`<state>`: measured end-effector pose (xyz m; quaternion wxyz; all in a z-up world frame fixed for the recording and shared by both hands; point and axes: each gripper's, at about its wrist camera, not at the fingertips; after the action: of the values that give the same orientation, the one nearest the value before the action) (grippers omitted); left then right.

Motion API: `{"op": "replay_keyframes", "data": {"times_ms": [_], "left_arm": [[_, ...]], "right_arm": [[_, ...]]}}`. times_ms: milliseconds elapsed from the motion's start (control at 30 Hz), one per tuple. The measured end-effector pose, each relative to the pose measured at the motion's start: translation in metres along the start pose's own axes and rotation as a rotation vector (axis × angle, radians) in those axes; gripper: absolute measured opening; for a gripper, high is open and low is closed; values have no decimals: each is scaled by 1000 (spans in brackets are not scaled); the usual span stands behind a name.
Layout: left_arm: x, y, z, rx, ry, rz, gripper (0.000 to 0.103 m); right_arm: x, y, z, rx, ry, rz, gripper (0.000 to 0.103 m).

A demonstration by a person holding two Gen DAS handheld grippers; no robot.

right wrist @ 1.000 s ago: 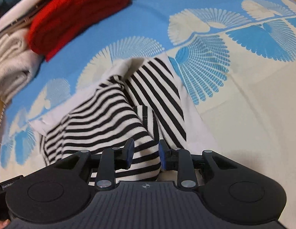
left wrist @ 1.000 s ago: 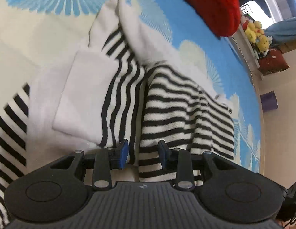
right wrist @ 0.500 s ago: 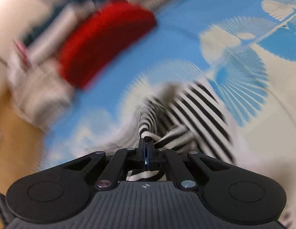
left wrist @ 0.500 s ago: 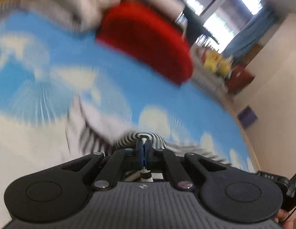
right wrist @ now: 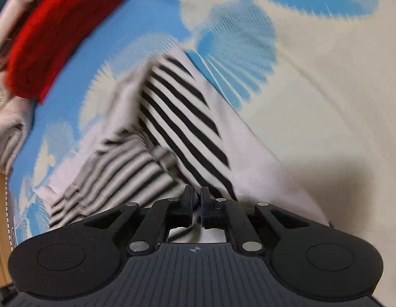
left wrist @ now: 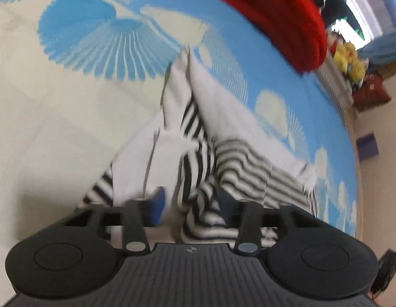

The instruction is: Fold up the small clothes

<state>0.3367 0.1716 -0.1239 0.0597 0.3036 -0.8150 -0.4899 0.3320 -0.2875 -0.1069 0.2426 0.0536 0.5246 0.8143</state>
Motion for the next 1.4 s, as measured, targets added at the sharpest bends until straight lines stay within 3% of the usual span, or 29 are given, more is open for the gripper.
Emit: {"op": "replay_keyframes", "data": {"times_ms": [67, 100, 233, 267, 300, 333, 367, 400, 500, 567, 667, 700, 767, 833, 900, 967, 1033, 1133, 1233, 1300, 1367, 1400], "left_arm": [[0, -7, -3, 17, 19, 15, 53], [1, -13, -3, 25, 33, 30, 53], [0, -29, 1, 17, 41, 65, 51], [2, -28, -1, 5, 25, 60, 42], [2, -30, -4, -2, 2, 52, 12], [2, -27, -7, -12, -13, 29, 7], [3, -20, -9, -15, -24, -9, 7], [3, -11, -11, -8, -35, -55, 6], [0, 10, -15, 0, -49, -147, 6], [-1, 3, -9, -53, -25, -107, 7], [0, -25, 9, -84, 75, 69, 14], [1, -26, 10, -93, 81, 72, 19], [-1, -15, -2, -121, 13, 17, 19], [-1, 1, -18, -142, -69, -58, 20], [5, 10, -31, -124, -131, -96, 24], [9, 5, -35, -96, -157, -74, 24], [10, -11, -30, -105, -145, -15, 24], [7, -29, -14, -161, -90, 61, 22], [5, -22, -19, -149, -106, 46, 22], [10, -13, -34, -144, -176, 20, 22], [15, -13, -45, -99, -250, 14, 24], [17, -19, -45, -125, -281, 28, 24]], "right_arm": [[0, 3, 5, -23, 27, -37, 38], [0, 3, 9, -30, 46, -50, 42], [-3, -10, 9, -28, 68, -17, 41], [-3, -15, 10, -29, 61, -3, 41], [-3, -19, 10, -32, 58, 9, 38], [-2, -21, 10, -31, 59, 15, 33], [1, -21, 12, -35, 64, 12, 16], [2, -20, 13, -46, 70, 4, 7], [3, 1, 22, -124, 78, -90, 3], [2, 11, 22, -168, 75, -133, 3], [1, -6, 13, -62, 27, -46, 4], [2, -19, 7, -9, 0, 15, 5], [4, -32, 2, 59, -20, 77, 7], [4, -25, 8, 89, -4, 41, 15], [3, -8, 18, 90, 38, -50, 22], [5, 7, 29, 59, 94, -144, 22], [6, 9, 40, 2, 153, -165, 22], [9, -13, 42, -38, 148, -52, 22], [9, -44, 28, 85, 74, 86, 18], [7, -39, 28, 74, 64, 61, 20], [8, -30, 40, 64, 141, -1, 21], [9, -27, 46, 52, 180, -23, 22]]}}
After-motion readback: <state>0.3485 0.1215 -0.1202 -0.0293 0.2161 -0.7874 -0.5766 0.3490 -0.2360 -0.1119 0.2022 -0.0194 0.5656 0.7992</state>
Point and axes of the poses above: each gripper's, at about its wrist camera, not at the fingertips, and y roughly against the way its jaws point, z to its left, x to its underside, and after that the axes turned 7 degrees about z, right-handed
